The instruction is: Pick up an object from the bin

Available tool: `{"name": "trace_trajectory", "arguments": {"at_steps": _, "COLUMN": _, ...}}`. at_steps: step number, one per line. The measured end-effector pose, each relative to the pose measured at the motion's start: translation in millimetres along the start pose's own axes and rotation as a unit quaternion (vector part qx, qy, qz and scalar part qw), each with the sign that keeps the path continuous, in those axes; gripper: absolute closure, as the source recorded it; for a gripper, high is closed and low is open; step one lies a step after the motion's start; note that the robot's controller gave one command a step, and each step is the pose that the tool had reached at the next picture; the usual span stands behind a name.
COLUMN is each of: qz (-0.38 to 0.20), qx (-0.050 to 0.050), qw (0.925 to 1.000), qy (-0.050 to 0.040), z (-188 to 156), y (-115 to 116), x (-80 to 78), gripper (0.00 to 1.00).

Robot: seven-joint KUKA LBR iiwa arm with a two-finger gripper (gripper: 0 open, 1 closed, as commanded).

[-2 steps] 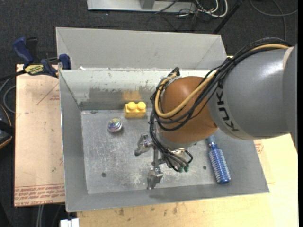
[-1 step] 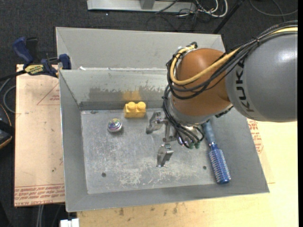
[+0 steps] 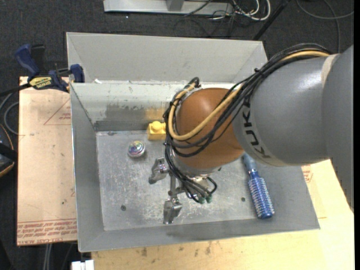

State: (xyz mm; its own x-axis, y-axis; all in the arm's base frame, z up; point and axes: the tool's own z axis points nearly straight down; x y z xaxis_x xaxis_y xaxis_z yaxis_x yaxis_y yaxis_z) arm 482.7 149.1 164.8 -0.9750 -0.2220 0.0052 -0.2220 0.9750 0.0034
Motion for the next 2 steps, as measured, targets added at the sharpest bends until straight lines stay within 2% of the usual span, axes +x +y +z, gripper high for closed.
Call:
{"name": "trace_trajectory", "arguments": {"at_steps": 1, "qz": 0.021, "qx": 0.003, "qw": 0.9998, "qy": -0.0007, "z": 48, "y": -163, "x": 39.2, "gripper": 0.00}}
{"name": "trace_trajectory", "arguments": {"at_steps": 2, "qz": 0.210, "qx": 0.000, "qw": 0.9777, "qy": -0.0070, "z": -44, "y": -140, "x": -7.7, "gripper": 0.00}}
